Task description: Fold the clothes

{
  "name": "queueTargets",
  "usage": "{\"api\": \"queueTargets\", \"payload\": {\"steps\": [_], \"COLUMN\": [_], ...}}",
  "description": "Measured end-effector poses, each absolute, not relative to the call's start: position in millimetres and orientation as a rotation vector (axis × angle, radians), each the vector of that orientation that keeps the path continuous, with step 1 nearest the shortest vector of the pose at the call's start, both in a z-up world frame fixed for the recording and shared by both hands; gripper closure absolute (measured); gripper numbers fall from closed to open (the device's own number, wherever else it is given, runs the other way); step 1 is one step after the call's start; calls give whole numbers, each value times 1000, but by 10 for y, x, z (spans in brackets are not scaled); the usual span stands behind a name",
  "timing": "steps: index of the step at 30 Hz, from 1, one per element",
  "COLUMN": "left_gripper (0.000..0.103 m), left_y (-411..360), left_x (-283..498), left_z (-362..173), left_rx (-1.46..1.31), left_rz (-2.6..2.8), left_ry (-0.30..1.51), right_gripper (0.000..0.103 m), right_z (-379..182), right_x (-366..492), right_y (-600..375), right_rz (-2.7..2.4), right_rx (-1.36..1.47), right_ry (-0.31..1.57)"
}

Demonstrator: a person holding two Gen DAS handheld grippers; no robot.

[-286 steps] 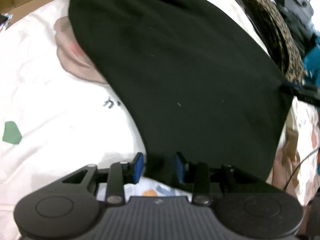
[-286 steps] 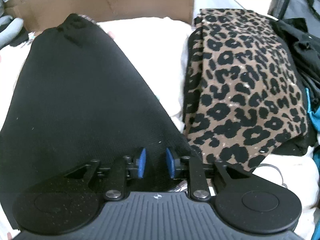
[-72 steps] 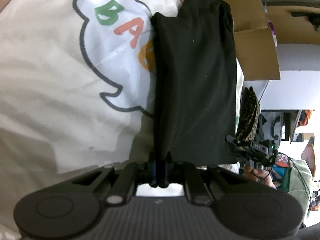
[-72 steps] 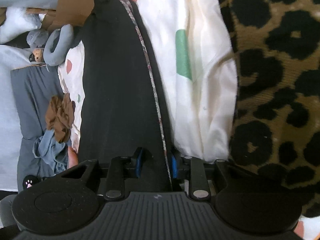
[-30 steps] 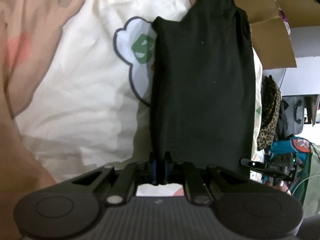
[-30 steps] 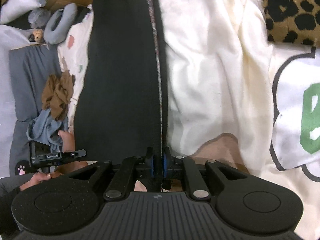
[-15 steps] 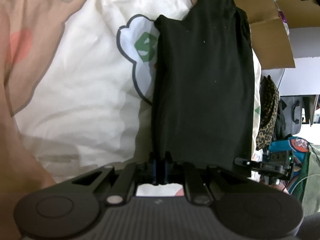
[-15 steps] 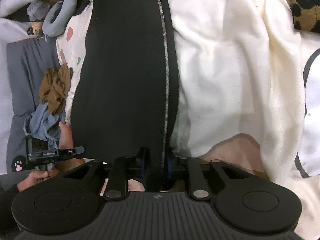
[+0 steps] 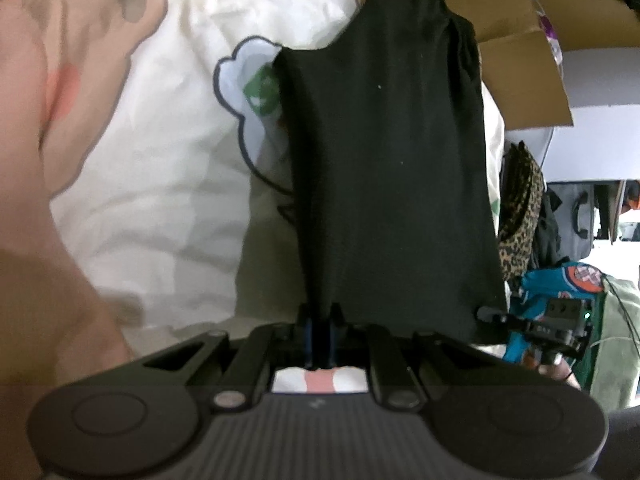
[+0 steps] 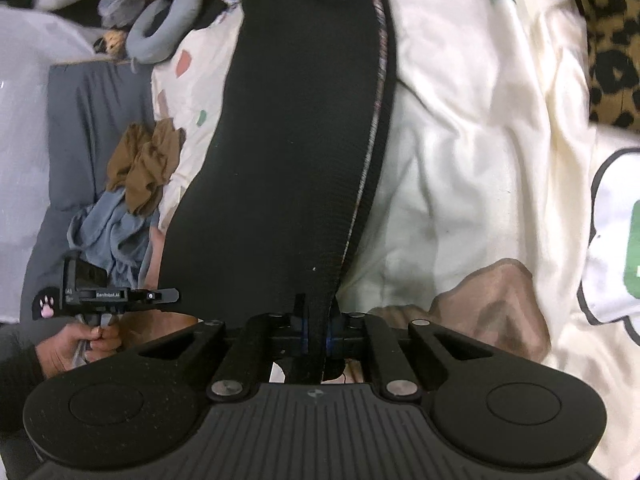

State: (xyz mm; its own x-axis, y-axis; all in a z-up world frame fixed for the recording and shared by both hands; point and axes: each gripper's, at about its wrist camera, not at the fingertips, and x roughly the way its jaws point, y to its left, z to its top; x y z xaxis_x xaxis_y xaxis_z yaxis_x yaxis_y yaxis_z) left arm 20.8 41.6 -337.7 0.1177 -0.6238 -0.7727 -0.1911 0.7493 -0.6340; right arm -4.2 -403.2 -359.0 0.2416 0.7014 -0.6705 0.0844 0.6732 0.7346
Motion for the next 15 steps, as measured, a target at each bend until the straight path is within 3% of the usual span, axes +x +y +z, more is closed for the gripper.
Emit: {"api": "queueTargets", "payload": {"steps": [15], "left_gripper": [95], "left_y": [251], "left_x": [-1], "left_z": [-2615], "left_rx": [-612], "left_rz": [-361], "left_ry": [1482], "right_gripper": [98], "right_z": [-2867], "right_x": [-245], "right_y": [-4149], "right_rz": [526], "right_rx": [663], "right_ry": [1191]}}
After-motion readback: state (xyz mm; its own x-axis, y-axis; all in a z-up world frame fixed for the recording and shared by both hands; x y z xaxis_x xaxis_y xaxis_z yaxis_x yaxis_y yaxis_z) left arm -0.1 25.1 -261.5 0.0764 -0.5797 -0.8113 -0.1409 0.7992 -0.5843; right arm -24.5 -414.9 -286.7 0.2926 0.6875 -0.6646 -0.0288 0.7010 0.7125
